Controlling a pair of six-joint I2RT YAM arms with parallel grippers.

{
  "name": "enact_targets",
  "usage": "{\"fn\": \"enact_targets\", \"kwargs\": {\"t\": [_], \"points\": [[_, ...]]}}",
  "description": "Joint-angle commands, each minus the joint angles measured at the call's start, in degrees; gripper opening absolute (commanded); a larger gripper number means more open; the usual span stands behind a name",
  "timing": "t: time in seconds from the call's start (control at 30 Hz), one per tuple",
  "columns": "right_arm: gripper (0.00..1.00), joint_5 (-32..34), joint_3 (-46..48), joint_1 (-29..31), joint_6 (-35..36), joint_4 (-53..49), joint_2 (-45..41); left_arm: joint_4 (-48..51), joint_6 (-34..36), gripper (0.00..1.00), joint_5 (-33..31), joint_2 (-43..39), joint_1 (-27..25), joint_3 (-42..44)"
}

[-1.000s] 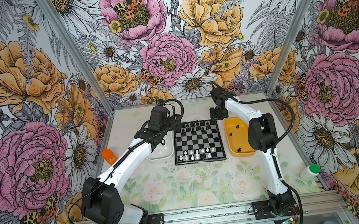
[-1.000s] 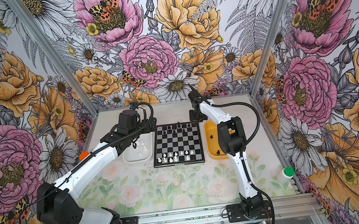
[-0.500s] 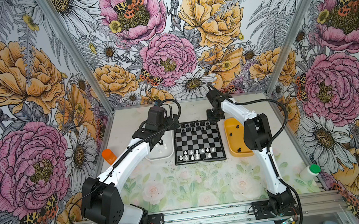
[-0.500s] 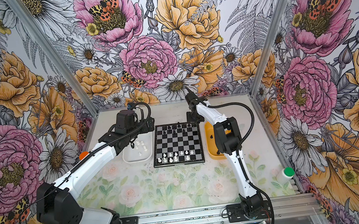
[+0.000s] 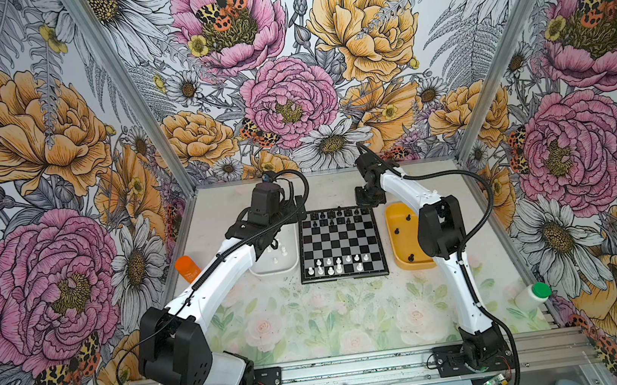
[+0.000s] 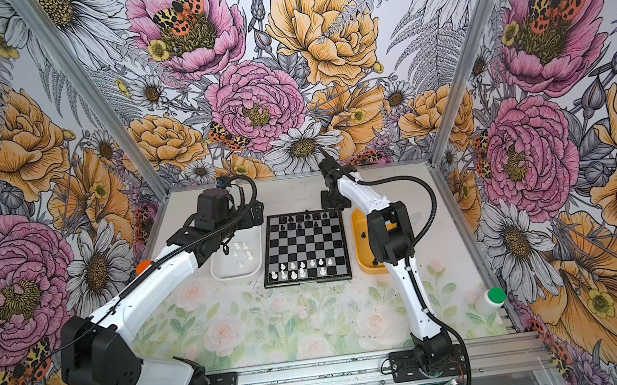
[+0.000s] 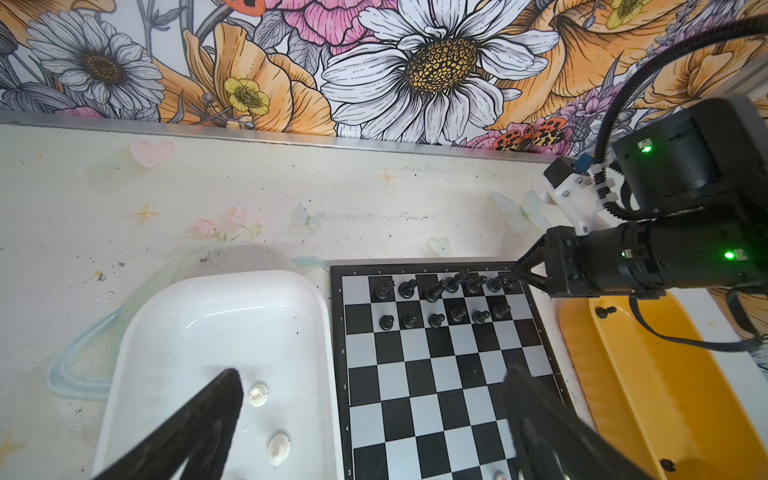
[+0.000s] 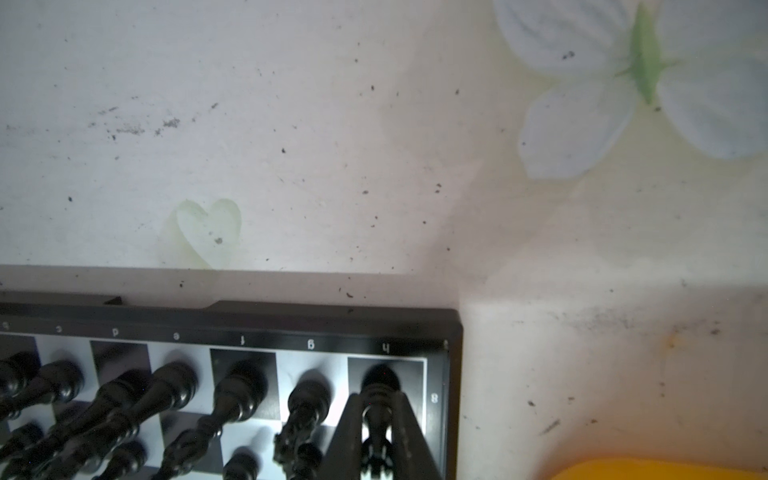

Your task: Set up the chess pieces on the board

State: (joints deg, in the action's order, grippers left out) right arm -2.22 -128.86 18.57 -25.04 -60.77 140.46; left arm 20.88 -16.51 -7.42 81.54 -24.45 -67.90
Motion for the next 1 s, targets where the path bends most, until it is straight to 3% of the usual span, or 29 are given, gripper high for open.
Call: {"fn": "enact_targets", "kwargs": {"t": [0.0,0.13,0.47,0.7,0.8,0.97], "points": [[0.19,0.3,-2.0,0.4,-0.5,-0.4,1.0,0.1,0.7,0.99,1.3,-1.5,0.6,0.5],[0.22,0.1,-2.4,0.4,-0.5,-0.4,0.7,0.1,0.6,0.99,1.2,-1.4,0.6,0.5],[0.42,0.4,-5.0,0.4,-0.5,-0.4,-1.4,0.0,1.0,0.99,1.4,-1.5,1.1,0.2],[0.50,3.0,-6.1,0.2,-0.2,-1.1,-7.7,-2.5,0.9,0.99,2.6,-1.8,2.9,1.7],[0.50,6.2,-3.3,0.2,0.9,-2.1,-12.2,-5.5,-0.3,0.99,2.1,-2.0,3.9,4.4],[0.51,10.1,10.2,-1.5,3.0,-2.7,-23.0,-6.0,-6.9,0.99,-3.6,-1.0,2.5,5.4]]}}
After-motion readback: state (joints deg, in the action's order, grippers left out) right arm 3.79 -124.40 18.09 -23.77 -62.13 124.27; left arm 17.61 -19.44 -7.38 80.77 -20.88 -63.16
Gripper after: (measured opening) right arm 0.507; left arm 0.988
